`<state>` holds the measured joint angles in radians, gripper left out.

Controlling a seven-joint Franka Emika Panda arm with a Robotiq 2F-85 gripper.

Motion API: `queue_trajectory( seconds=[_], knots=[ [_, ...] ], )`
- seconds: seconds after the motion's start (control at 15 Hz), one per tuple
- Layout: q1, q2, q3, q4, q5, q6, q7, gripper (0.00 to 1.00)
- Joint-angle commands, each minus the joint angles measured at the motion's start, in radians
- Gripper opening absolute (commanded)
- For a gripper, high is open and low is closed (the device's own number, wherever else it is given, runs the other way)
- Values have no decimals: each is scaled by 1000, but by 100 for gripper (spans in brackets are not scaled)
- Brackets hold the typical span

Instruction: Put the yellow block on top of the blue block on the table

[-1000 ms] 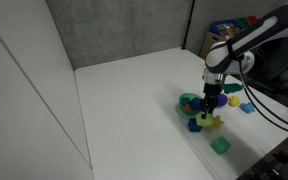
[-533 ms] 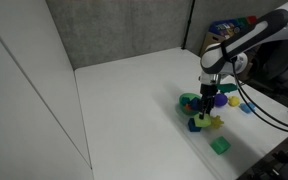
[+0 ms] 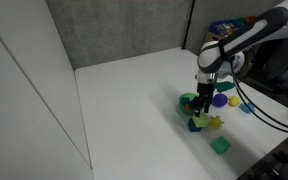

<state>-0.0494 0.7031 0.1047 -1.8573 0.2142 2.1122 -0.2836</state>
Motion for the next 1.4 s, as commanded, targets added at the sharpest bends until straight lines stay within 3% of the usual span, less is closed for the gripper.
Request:
queue_trajectory(
  seconds=[0.0,0.53,1.0,1.33],
  knots=[
    [19,-60,-10,-16,-47,-15,33,100],
    [26,-251,-51,-143,-110,80,95,100],
    [20,-470,-103,-325,-124,149,153,100],
    [26,-647,-131,-463,-195,164,227,100]
  ],
)
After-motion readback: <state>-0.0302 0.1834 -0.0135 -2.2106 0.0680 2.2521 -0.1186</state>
